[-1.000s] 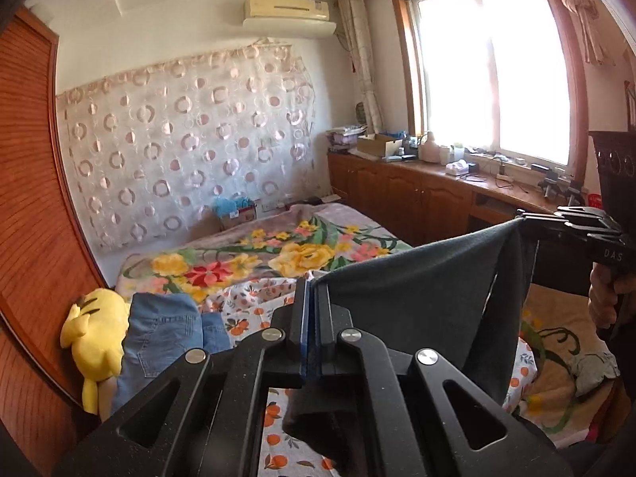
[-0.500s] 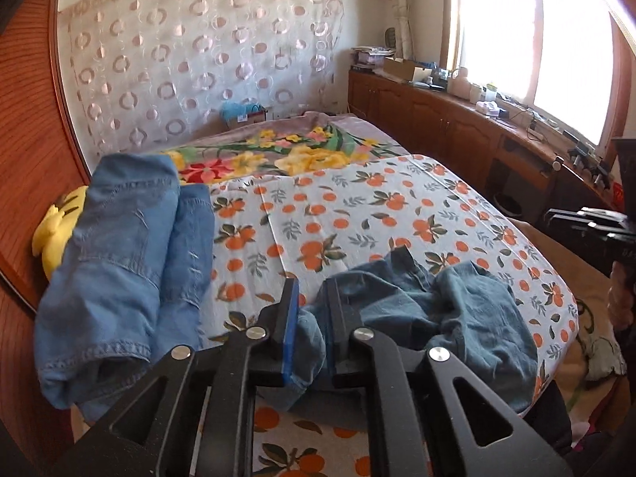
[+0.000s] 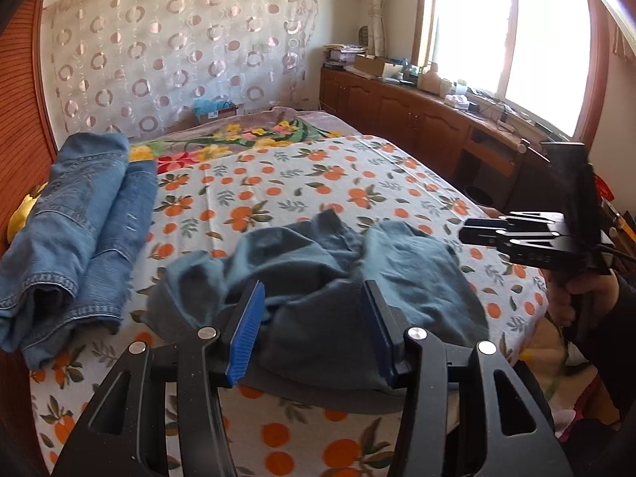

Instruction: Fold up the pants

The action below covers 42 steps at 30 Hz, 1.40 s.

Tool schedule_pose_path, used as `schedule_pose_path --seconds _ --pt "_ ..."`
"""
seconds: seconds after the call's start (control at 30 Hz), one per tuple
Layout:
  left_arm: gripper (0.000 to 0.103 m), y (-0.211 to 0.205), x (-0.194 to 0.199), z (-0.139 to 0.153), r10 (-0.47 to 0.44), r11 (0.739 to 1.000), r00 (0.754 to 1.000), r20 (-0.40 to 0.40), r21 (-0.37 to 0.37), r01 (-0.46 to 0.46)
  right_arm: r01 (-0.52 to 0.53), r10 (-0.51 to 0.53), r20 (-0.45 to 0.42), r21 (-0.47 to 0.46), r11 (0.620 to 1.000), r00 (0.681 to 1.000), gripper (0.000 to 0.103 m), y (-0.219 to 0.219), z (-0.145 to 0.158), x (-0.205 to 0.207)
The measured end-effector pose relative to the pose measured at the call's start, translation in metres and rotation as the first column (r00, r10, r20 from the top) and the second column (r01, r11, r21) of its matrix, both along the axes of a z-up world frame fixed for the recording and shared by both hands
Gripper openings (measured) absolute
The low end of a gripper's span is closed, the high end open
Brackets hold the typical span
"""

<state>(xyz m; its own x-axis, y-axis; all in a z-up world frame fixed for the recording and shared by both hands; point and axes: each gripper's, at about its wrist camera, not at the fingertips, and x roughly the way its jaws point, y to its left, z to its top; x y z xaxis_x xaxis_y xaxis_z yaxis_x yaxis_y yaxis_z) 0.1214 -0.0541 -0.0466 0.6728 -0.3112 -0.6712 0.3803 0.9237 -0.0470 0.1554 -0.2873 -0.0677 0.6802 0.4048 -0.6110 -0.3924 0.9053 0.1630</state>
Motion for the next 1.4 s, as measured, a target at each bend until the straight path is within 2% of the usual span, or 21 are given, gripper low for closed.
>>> schedule_pose_path --seconds 0.13,0.27,0.33,0.43,0.67,0.9,1.0,1.07,1.13,1.23,1.4 --pt "0.051 -0.026 -0.003 -0.003 -0.047 0.999 0.999 -0.019 -0.006 0.047 0.031 -0.031 0.000 -0.039 0.999 1.000 0.029 -0.003 -0.009 0.006" --pt "0.051 -0.049 -0.006 -0.008 -0.080 0.997 0.996 -0.031 -0.008 0.079 0.045 -0.045 0.011 -0.066 0.997 0.999 0.053 -0.004 -0.011 0.004" --pt "0.051 -0.057 -0.005 -0.010 -0.091 0.996 0.995 -0.047 -0.007 0.090 0.044 -0.043 0.019 -0.092 0.995 0.999 0.056 -0.002 -0.014 0.008" --pt "0.051 -0.068 -0.002 -0.013 -0.101 0.995 0.993 -0.068 -0.004 0.101 0.063 -0.061 0.019 -0.118 0.991 0.998 0.057 -0.004 -0.018 0.012" --pt "0.051 -0.091 -0.006 -0.009 -0.130 0.992 0.990 -0.061 -0.007 0.129 0.069 -0.068 0.012 -0.116 0.991 0.998 0.057 -0.015 -0.022 0.004" --pt "0.051 -0.114 0.004 -0.032 -0.154 0.988 0.979 -0.132 0.000 0.156 0.070 -0.068 0.018 -0.105 0.992 0.997 0.057 -0.021 -0.020 -0.002" --pt "0.051 -0.119 0.008 -0.042 -0.137 0.989 0.979 -0.148 0.043 0.145 0.088 -0.089 -0.002 -0.074 0.993 0.996 0.057 -0.027 -0.022 -0.002" --pt "0.044 -0.119 0.009 -0.044 -0.132 0.988 0.980 -0.148 0.057 0.142 0.097 -0.098 -0.008 -0.073 0.993 0.995 0.057 -0.029 -0.023 -0.002" --pt "0.022 -0.113 0.008 -0.044 -0.124 0.989 0.982 -0.140 0.065 0.134 0.099 -0.100 -0.002 -0.076 0.992 0.995 0.057 -0.029 -0.023 -0.004" --pt "0.009 -0.096 0.005 -0.039 -0.121 0.991 0.983 -0.138 0.036 0.127 0.103 -0.102 0.018 -0.093 0.990 0.995 0.057 -0.026 -0.022 -0.008" --pt "0.006 -0.057 -0.008 -0.017 -0.071 0.997 0.995 -0.075 0.010 0.072 0.105 -0.101 0.035 -0.120 0.987 0.994 0.057 -0.022 -0.021 -0.011"
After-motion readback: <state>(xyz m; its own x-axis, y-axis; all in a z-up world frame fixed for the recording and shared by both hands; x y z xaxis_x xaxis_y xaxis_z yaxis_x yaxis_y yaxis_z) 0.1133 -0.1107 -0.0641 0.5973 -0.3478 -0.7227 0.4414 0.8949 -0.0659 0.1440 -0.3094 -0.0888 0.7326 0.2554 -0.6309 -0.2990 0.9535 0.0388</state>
